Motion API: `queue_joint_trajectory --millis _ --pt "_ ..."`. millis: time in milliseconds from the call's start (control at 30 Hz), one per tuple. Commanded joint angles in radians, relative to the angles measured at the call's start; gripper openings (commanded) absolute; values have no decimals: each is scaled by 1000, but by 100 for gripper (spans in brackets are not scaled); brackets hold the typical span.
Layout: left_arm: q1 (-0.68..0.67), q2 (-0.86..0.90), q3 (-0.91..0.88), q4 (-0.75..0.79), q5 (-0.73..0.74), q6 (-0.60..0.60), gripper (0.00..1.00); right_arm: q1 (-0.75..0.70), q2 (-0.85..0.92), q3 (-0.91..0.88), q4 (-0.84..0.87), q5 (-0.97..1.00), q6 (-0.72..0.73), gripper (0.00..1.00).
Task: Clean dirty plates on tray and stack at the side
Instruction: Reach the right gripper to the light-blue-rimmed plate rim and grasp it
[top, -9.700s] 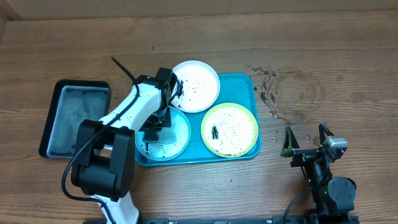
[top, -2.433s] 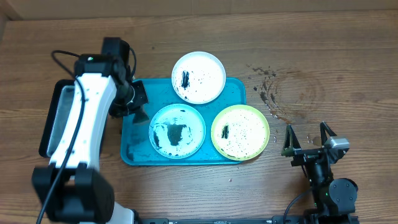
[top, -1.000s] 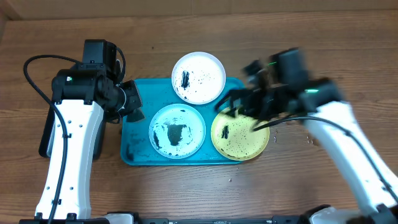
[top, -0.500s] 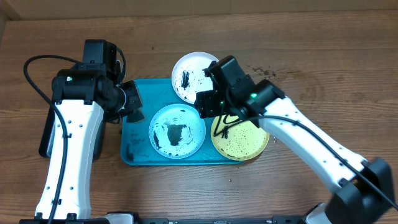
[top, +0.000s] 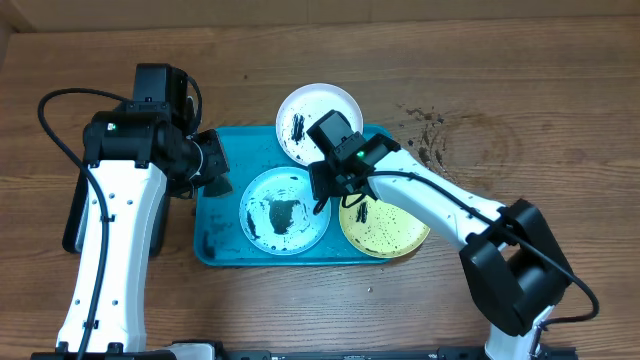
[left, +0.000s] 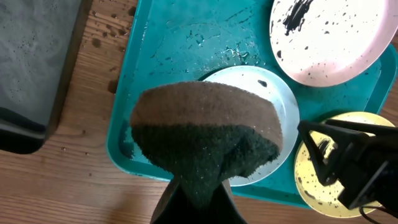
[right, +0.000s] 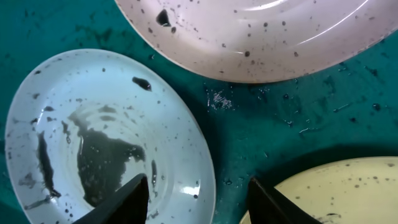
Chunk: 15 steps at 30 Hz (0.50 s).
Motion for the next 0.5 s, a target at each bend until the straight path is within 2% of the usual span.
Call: queue_joint_trajectory --millis 0,167,333,467 --pt "3 -7 21 6 5 12 4 1 20 3 8 21 13 53" --pt "3 -7 21 4 5 12 4 11 72 3 29 20 14 51" --pt "3 -7 21 7 5 13 4 19 76 3 55 -16 14 42" --pt "3 -7 21 5 5 13 4 32 90 3 58 -12 14 42"
